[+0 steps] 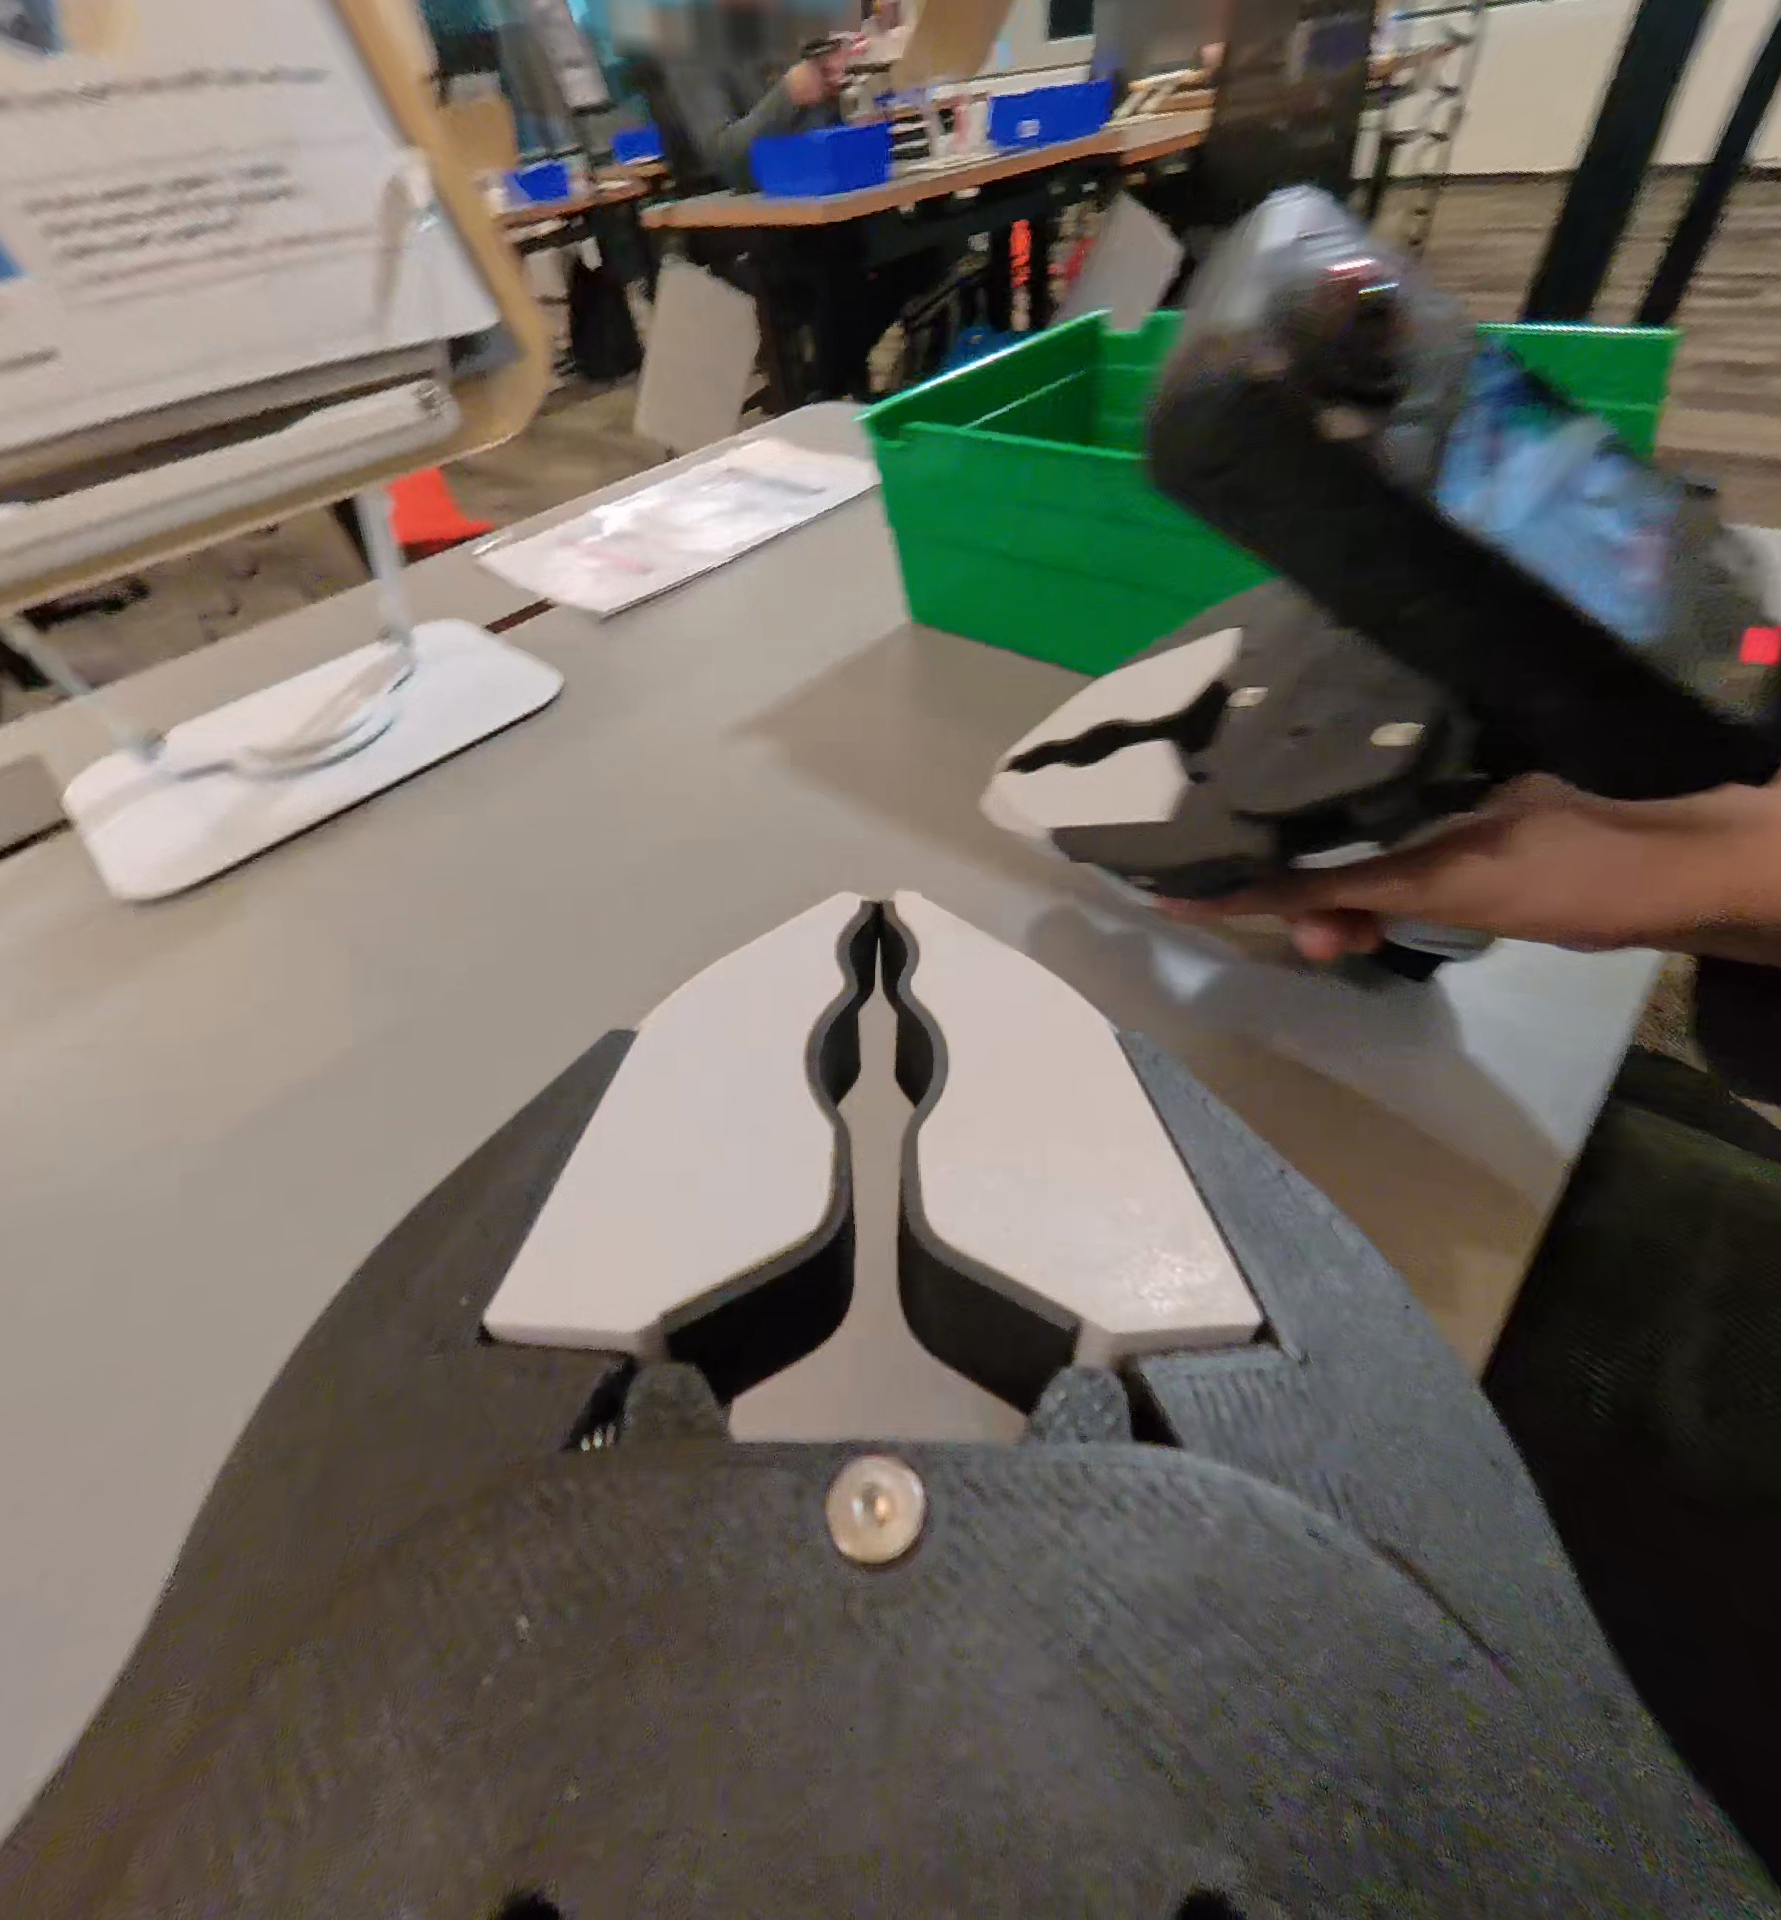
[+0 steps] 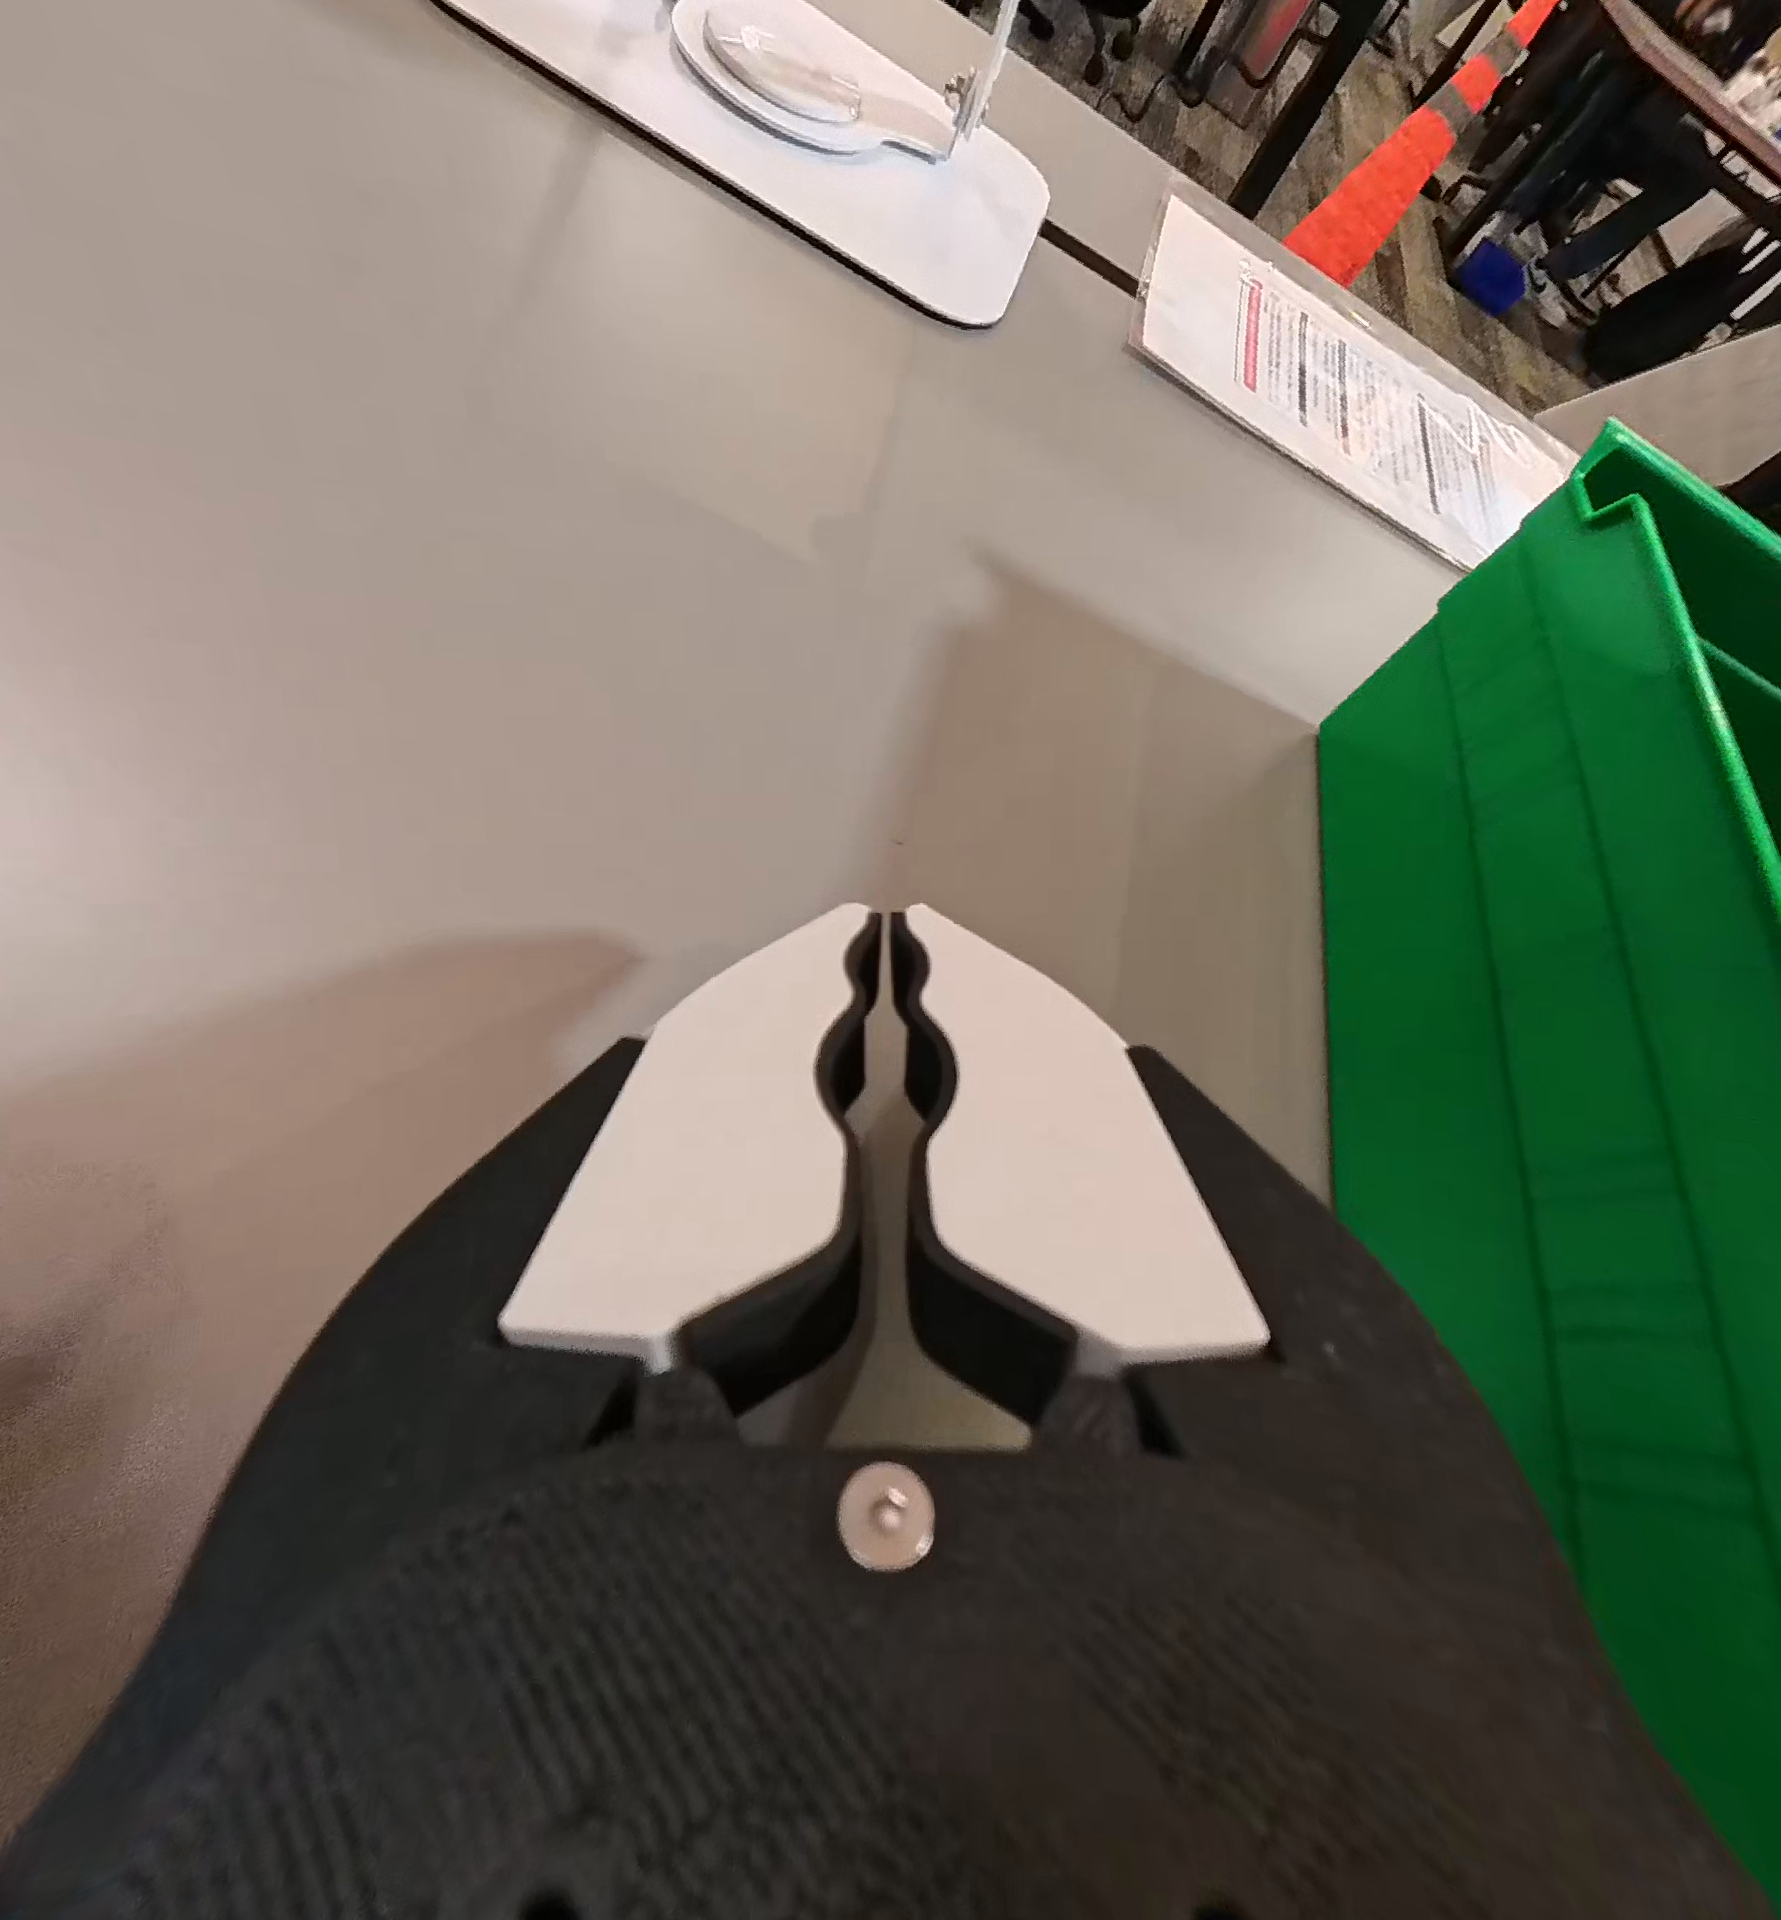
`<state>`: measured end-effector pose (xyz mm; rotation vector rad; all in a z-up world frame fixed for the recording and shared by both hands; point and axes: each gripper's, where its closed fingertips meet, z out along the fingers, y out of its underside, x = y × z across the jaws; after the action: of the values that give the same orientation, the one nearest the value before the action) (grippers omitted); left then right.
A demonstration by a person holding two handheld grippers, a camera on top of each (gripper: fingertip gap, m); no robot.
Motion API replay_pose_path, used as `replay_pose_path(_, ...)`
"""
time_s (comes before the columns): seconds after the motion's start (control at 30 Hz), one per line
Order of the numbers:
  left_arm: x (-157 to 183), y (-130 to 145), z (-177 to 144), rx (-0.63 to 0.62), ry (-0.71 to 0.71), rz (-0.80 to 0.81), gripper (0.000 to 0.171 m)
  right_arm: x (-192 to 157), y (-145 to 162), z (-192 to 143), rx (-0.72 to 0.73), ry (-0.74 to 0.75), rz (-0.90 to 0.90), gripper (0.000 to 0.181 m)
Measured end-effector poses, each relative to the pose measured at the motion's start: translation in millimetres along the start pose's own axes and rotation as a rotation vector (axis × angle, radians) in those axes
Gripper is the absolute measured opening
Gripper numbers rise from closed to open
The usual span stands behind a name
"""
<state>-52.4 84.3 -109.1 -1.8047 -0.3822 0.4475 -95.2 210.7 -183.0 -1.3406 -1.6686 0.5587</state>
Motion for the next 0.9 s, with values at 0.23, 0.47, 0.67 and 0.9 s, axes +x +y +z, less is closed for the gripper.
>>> replay_pose_path(0.23, -70, 33, -5, -0.121, -0.181, -0.062, 0.04, -25, -15, -12, 0.08, -0.207, 0.071, 0.036)
replay_pose_path(0.47, -116, 67, -11, -0.253, -0.315, -0.138, 0.085, -32, -30, -25, 0.143, -0.279, 0.124, 0.081)
replay_pose_path(0.67, -126, 67, -14, -0.235, -0.323, -0.16, 0.071, -37, -28, -24, 0.146, -0.282, 0.083, 0.078)
replay_pose_path(0.9, -132, 65, -19, -0.211, -0.32, -0.173, 0.048, -37, -31, -26, 0.17, -0.288, 0.093, 0.064)
